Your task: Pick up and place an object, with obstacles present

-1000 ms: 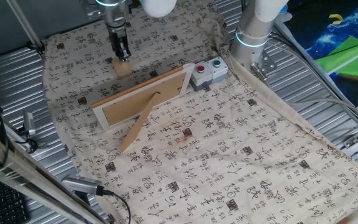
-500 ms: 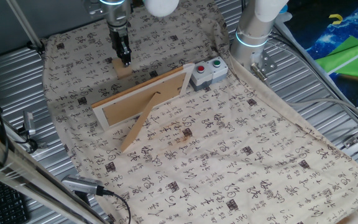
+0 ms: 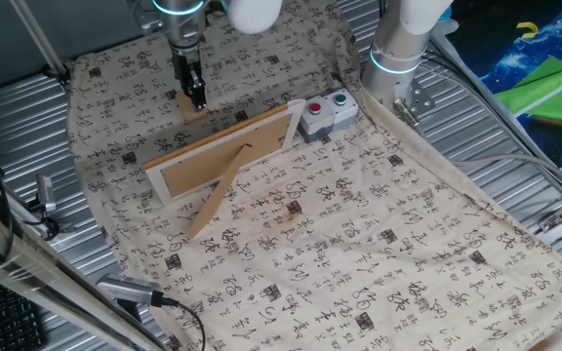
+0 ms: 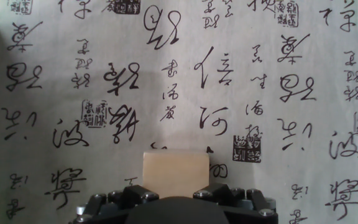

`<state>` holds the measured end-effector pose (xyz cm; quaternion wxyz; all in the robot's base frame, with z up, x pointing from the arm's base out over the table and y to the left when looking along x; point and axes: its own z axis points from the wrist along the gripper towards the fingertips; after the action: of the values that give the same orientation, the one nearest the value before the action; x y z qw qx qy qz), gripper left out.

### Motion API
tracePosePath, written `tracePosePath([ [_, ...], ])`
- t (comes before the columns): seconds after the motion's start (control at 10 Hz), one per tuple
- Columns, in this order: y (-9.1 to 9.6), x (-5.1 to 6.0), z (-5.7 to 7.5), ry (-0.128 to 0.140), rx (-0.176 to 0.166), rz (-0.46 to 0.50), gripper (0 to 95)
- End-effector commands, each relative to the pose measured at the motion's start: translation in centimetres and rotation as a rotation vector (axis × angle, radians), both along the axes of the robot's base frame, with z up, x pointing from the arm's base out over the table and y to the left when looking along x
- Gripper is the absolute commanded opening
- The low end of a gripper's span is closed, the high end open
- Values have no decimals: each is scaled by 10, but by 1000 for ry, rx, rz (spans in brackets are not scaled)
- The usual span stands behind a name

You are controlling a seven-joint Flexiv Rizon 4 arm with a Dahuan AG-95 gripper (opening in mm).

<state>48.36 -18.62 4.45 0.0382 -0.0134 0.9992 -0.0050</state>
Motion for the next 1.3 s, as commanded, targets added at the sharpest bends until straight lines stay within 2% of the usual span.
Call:
tracePosePath([
  [0.1,0,1,-5,-2,0,-2,760],
  [0.2,0,1,-6,-4,0,-17,570],
  [0.3,0,1,-6,-2,8,-38,0],
  [1.3,0,1,-6,-7,12,-37,0],
])
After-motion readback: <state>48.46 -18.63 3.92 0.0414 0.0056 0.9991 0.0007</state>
